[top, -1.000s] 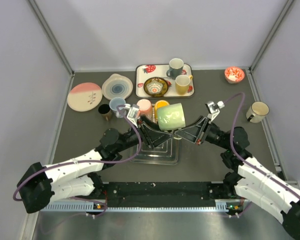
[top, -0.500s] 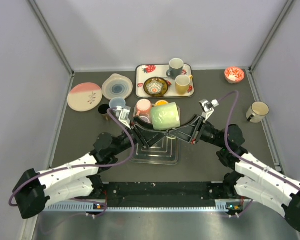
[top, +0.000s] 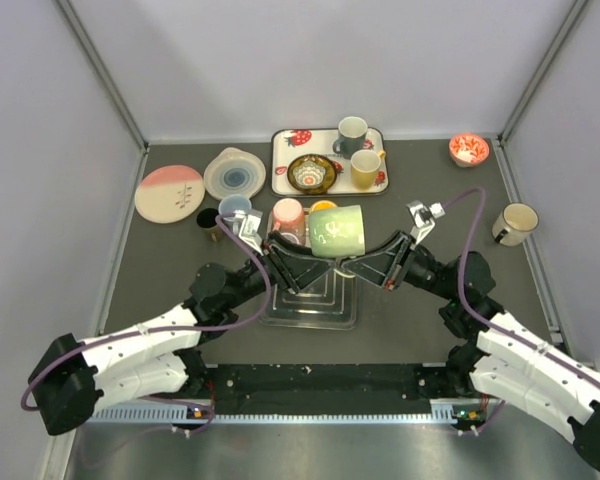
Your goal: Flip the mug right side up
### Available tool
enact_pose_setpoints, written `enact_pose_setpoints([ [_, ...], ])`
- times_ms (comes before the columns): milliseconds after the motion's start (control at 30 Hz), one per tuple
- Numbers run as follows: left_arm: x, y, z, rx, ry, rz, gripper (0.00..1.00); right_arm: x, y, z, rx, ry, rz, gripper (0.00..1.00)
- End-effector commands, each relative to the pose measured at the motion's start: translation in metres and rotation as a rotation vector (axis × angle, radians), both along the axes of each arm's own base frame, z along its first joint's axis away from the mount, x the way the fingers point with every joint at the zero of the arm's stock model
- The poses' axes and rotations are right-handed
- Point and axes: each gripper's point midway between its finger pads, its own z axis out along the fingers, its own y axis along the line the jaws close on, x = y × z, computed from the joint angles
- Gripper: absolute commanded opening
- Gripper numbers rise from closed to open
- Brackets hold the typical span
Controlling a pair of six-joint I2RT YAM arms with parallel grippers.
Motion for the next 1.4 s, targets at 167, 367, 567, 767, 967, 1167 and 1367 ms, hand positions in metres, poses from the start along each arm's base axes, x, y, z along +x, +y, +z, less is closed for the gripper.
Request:
enact_pose_setpoints([
  [167,-0.007,0.003,0.06,-0.17,-0.1,-0.041,0.5,-0.012,0.004,-0.007,-0.059,-0.073,0.038,0.0],
  [367,-0.008,0.0,0.064,-0.172,-0.109,-0.06,0.22,-0.015,0.004,-0.013,-0.085,-0.072,0.05,0.0],
  [567,-0.009,0.0,0.066,-0.181,-0.112,-0.067,0.0,-0.017,0.004,-0.02,-0.116,-0.063,0.058,0.0],
  [767,0.001,0.004,0.059,-0.144,-0.083,-0.001,0.0,-0.019,0.0,-0.026,-0.201,-0.109,0.043,0.0],
  [967,0.012,0.005,0.042,-0.026,-0.098,0.089,0.0,-0.019,-0.008,-0.036,-0.301,-0.133,0.014,0.14],
  [1167,0.022,0.009,0.024,0.055,-0.108,0.157,0.0,-0.019,-0.01,-0.033,-0.326,-0.151,0.008,0.22],
  [1367,0.023,0.016,0.016,0.078,-0.118,0.196,0.0,-0.02,-0.009,-0.032,-0.342,-0.167,0.017,0.27],
])
